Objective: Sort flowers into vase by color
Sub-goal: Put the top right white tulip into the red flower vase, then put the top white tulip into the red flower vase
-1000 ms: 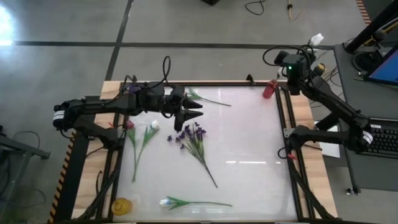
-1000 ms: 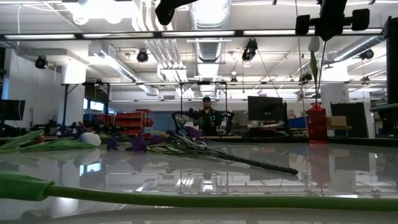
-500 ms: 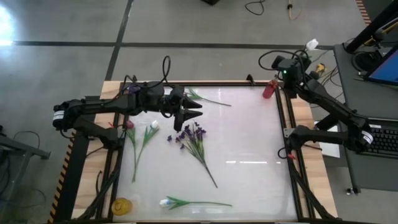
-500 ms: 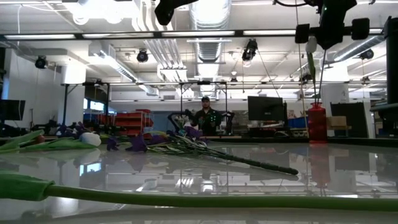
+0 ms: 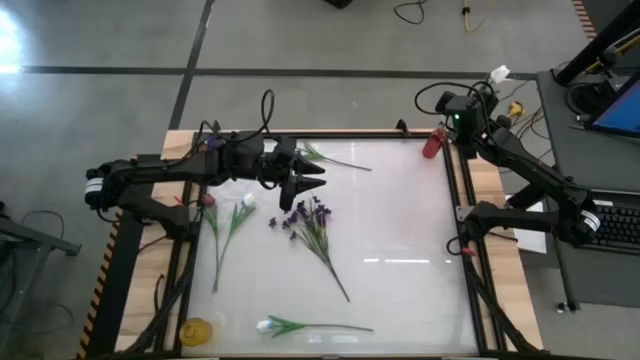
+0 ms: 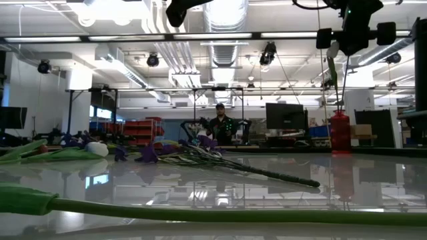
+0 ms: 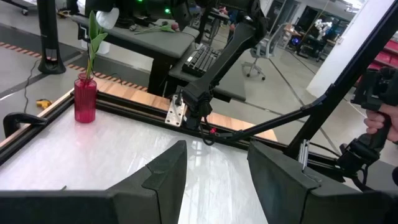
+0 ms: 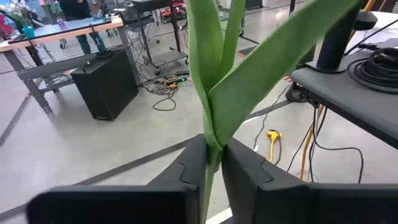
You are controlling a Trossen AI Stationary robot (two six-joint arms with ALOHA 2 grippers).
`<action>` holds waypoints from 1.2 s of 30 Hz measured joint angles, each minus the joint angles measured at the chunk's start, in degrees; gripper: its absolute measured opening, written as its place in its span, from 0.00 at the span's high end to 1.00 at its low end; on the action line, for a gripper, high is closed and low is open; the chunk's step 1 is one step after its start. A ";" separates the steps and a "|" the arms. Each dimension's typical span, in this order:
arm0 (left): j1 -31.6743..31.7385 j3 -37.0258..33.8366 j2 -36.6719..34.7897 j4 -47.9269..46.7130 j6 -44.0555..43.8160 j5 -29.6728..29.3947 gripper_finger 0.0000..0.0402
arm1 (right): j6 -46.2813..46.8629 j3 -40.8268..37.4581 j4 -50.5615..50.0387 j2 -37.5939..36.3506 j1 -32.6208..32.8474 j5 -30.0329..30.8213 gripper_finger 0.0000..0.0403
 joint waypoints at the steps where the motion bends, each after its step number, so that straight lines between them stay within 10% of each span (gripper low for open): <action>1: 0.00 0.00 0.00 0.02 -0.01 0.00 0.60 | 0.01 0.11 0.02 -0.01 0.00 -0.12 0.85; 15: 0.00 0.00 -0.02 0.00 0.01 -0.05 0.60 | -0.14 1.40 -0.03 -0.05 0.00 -3.29 0.61; 36: 0.04 0.04 -1.29 0.17 3.25 0.23 0.60 | -1.71 6.79 -3.63 -3.10 1.63 -4.82 0.58</action>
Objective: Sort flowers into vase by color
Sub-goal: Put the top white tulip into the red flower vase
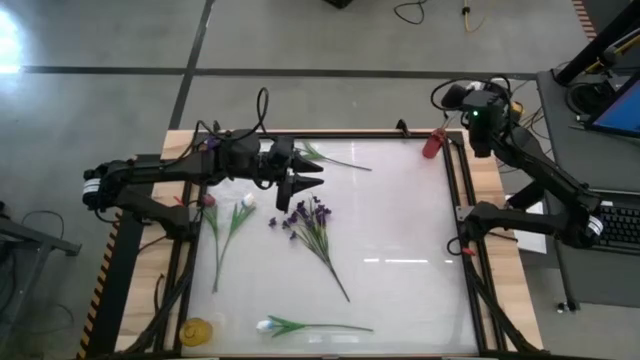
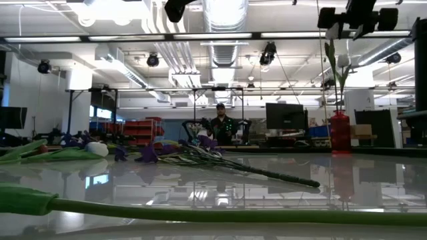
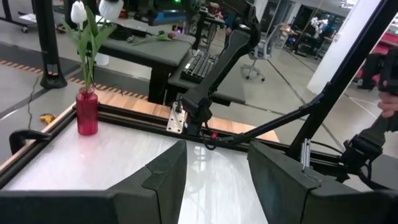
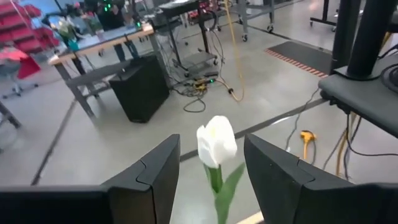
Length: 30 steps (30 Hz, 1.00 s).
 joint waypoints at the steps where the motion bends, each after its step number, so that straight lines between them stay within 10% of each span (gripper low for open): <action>1: 0.00 0.00 0.00 0.00 0.00 0.03 0.60 | 0.00 -0.17 -0.79 0.09 -0.01 0.00 0.58; 30: 0.00 0.04 -0.68 -0.41 -1.70 0.16 0.60 | 1.22 -0.93 -3.02 4.93 -0.01 2.82 0.88</action>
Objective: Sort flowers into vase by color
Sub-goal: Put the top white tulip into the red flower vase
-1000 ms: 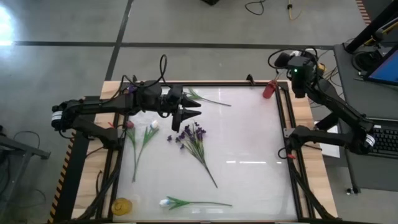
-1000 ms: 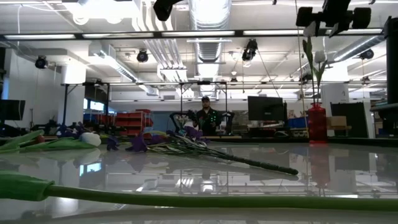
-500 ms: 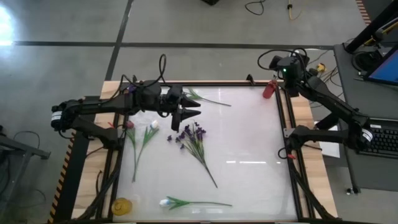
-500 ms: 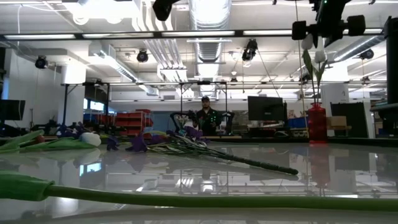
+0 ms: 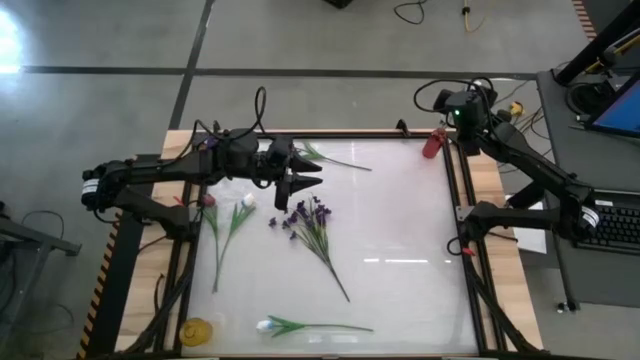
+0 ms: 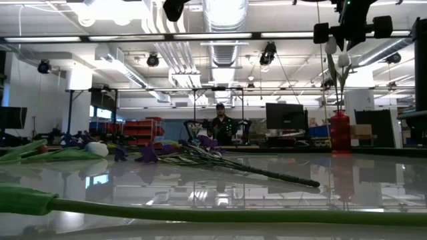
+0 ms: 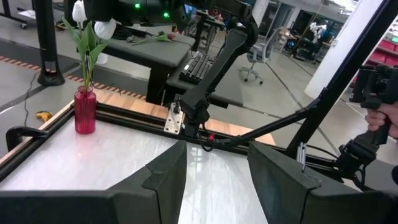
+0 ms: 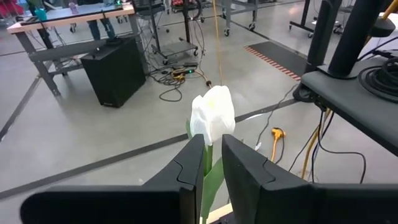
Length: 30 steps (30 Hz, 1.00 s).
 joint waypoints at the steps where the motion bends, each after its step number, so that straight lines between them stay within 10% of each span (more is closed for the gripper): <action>1: 0.00 0.00 0.00 0.00 0.00 0.00 0.60 | 0.00 0.00 0.00 -0.02 0.00 0.08 0.89; 21: 0.00 0.00 -0.39 -0.16 0.15 1.51 0.60 | -1.28 -0.02 0.04 -0.11 0.00 -1.90 0.98; 30: -0.01 0.02 -0.59 -1.82 0.20 1.53 0.60 | -22.45 -0.07 3.83 -0.41 0.00 -1.77 0.98</action>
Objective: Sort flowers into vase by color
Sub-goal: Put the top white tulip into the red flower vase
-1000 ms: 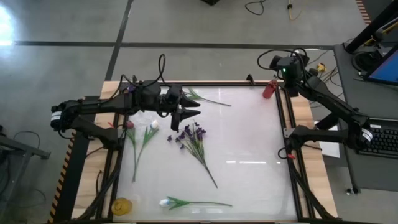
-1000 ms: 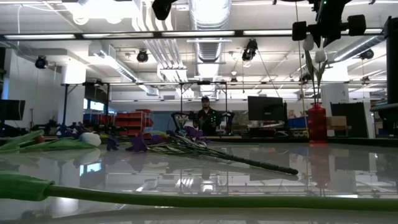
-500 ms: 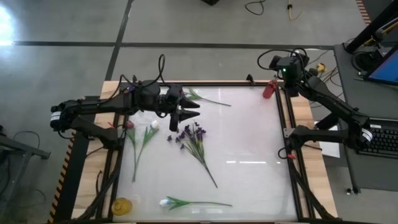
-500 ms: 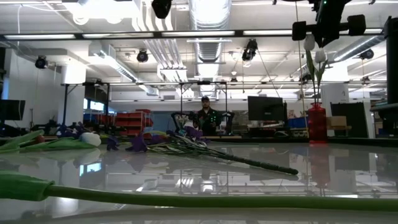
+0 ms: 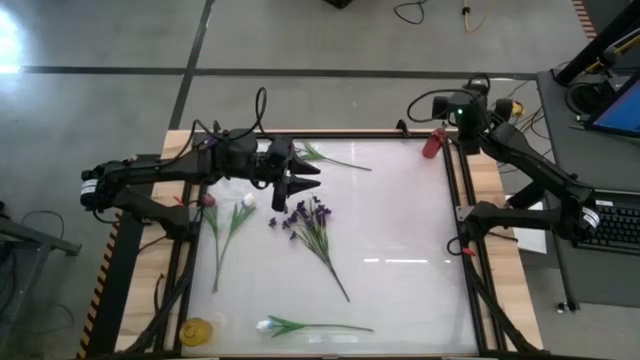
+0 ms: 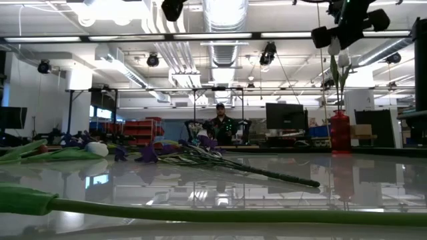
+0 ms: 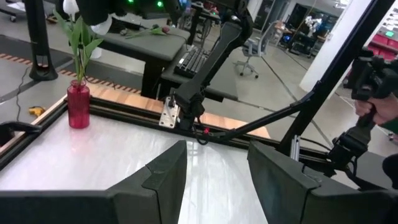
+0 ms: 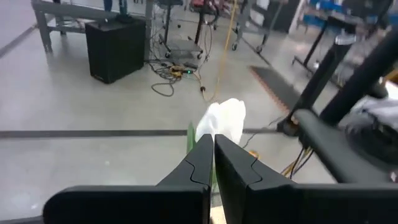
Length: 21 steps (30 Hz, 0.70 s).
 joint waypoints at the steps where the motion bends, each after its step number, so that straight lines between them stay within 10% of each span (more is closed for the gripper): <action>1: -0.01 0.00 0.00 0.03 0.00 0.00 0.60 | -2.34 0.00 1.32 -0.03 0.00 0.02 0.98; 12: 0.00 0.00 0.00 0.04 0.00 -0.01 0.60 | -39.75 0.00 14.43 0.06 0.04 -0.12 0.98; 21: 0.01 0.00 -0.02 0.03 1.44 -0.03 0.60 | -43.30 0.00 22.82 -0.91 6.16 -7.32 0.98</action>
